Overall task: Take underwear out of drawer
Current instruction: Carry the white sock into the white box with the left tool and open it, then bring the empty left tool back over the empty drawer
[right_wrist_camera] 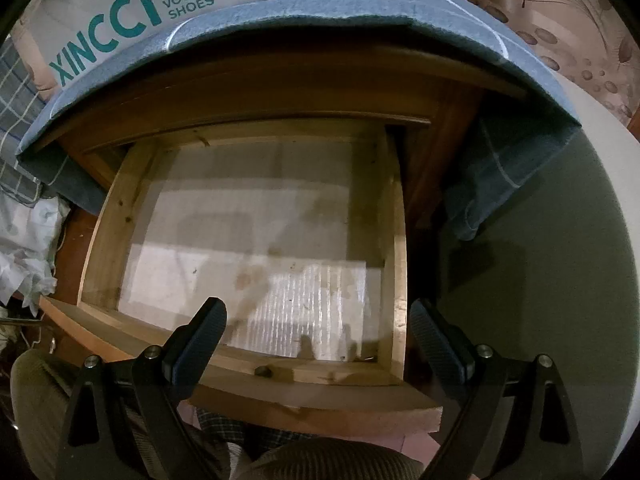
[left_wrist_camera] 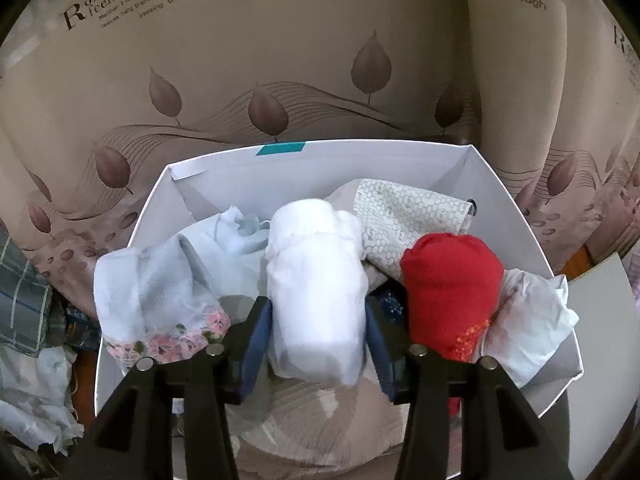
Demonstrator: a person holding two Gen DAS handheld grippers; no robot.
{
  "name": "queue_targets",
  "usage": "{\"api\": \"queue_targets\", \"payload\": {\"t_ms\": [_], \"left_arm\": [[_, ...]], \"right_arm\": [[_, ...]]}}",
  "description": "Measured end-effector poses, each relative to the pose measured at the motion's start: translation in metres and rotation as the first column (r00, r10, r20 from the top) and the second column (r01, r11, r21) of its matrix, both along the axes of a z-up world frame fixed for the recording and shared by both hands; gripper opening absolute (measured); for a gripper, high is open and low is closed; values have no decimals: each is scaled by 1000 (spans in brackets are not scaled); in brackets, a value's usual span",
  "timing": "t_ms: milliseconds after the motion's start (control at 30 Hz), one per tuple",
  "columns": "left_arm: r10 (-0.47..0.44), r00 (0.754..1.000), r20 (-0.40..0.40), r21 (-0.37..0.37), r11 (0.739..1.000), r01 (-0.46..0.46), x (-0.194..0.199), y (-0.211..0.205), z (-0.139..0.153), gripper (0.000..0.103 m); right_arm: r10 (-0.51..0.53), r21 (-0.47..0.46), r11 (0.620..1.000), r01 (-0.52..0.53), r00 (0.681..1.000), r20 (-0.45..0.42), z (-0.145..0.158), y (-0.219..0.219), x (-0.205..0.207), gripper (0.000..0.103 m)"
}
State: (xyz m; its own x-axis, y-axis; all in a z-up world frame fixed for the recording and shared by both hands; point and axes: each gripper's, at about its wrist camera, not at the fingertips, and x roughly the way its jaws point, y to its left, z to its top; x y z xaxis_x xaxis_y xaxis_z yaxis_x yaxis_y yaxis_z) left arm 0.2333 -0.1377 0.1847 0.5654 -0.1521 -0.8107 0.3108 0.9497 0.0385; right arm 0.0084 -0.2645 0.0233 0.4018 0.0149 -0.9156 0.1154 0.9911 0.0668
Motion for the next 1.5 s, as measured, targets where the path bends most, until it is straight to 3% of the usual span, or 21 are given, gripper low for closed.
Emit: {"api": "queue_targets", "payload": {"t_ms": [267, 367, 700, 1000, 1233, 1500], "left_arm": [[-2, 999, 34, 10, 1000, 2, -9, -5, 6, 69], [6, 999, 53, -3, 1000, -6, -13, -1, 15, 72], [5, 995, 96, -65, 998, 1, -34, 16, 46, 76], [-5, 989, 145, -106, 994, 20, -87, 44, 66, 77], [4, 988, 151, -75, 997, 7, -140, 72, 42, 77], [128, 990, 51, -44, 991, -126, -183, 109, -31, 77]], "right_arm": [[-3, -1, 1000, 3, 1000, -1, 1, 1, 1, 91], [-2, -5, 1000, 2, 1000, -2, 1, 1, 1, 91], [-4, -10, 1000, 4, 1000, -1, 1, 1, 2, 91], [-5, -24, 1000, 5, 1000, 2, 1, 2, 2, 91], [-2, -39, 999, 3, 1000, 4, 3, 4, 2, 91], [3, -58, 998, -2, 1000, 17, 4, 7, -1, 91]]}}
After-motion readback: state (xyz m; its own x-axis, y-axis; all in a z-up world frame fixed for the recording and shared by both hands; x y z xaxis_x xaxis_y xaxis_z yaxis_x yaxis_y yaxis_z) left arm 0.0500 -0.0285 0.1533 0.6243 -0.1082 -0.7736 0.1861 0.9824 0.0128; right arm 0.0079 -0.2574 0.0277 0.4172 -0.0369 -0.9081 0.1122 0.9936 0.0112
